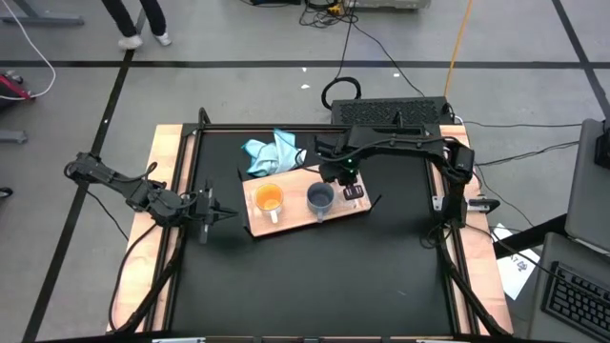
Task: Stack small to large cups/mugs on shelf
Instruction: Put the transparent mug on the shelf, then return to Home Position
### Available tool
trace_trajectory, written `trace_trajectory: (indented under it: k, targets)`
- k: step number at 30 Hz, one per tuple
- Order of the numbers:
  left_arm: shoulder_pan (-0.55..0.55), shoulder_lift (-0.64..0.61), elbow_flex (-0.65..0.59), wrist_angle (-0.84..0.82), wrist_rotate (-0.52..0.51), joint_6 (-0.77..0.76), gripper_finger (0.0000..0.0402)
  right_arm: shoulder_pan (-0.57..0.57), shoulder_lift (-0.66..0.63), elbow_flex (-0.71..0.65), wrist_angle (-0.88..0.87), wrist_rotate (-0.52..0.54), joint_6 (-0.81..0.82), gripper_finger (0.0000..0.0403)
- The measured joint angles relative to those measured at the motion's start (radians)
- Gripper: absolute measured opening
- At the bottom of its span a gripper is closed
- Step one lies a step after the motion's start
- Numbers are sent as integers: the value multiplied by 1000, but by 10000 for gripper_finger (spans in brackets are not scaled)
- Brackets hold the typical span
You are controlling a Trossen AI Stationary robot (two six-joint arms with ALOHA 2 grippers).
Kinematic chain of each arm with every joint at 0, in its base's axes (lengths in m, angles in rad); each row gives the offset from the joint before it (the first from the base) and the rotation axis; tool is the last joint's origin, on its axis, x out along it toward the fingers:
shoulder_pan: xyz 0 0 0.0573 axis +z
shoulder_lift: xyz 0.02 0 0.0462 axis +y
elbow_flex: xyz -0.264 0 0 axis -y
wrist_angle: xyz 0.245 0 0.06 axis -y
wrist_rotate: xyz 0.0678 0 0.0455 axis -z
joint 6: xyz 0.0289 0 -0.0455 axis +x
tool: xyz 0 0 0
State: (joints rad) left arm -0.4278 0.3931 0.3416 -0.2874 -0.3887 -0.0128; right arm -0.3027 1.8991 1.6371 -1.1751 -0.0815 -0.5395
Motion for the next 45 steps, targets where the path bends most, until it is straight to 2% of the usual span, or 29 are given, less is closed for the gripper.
trace_trajectory:
  k: [35,39,45]
  targets:
    - [0,59,0,14,4,-4,21,0,7,0,24,2,1,18]
    - [0,59,0,32,5,-4,21,0,7,0,24,1,31,45]
    - [0,59,0,39,5,0,21,1,7,0,22,-1,41,112]
